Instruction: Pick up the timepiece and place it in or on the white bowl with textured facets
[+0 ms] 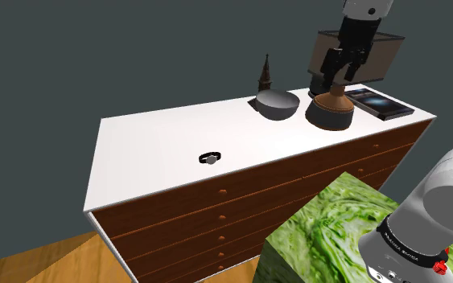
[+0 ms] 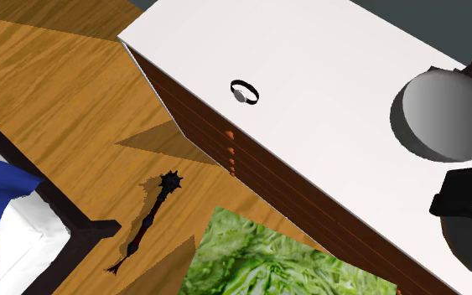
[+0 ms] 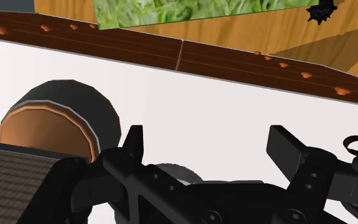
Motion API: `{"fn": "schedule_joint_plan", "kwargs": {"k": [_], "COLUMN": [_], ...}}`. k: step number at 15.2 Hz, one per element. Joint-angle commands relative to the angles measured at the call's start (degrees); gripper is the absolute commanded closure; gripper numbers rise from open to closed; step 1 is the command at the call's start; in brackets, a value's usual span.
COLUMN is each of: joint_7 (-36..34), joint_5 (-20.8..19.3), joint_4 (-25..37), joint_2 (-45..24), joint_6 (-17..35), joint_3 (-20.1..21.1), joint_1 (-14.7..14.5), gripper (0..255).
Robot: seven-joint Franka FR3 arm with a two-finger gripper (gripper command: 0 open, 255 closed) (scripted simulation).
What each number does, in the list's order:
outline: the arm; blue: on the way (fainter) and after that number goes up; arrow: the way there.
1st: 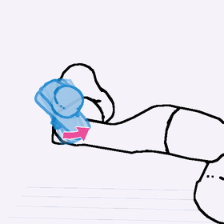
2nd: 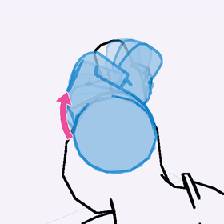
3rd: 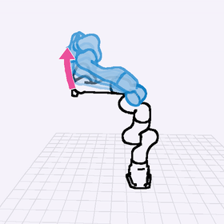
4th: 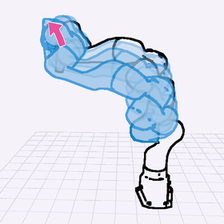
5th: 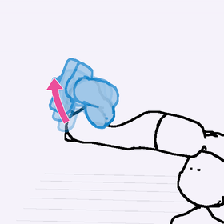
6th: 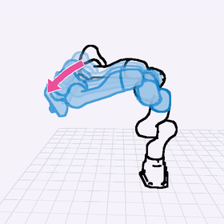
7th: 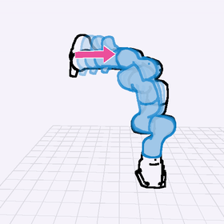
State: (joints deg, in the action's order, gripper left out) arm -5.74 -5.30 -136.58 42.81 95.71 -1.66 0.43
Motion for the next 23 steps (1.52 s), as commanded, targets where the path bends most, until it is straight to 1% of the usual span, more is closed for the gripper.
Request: {"fn": "schedule_joint_plan", "kwargs": {"k": [1,7,12,17,23], "joint_7": [0.0,-6.4,-11.0,-14.8,-18.8], "joint_5": [0.0,5.6,10.1,14.3,18.7], "joint_4": [0.0,-1.9,-1.6,0.5,5.4], "joint_2": [0.0,-7.0,-14.4,-22.9,-34.0], "joint_6": [0.0,7.5,14.0,20.3,26.9], "joint_3": [0.0,3.0,5.4,7.7,10.1], "joint_1": [0.0,-2.0,-3.9,-5.6,-7.7], "gripper": [0,0,0,0,0]}}
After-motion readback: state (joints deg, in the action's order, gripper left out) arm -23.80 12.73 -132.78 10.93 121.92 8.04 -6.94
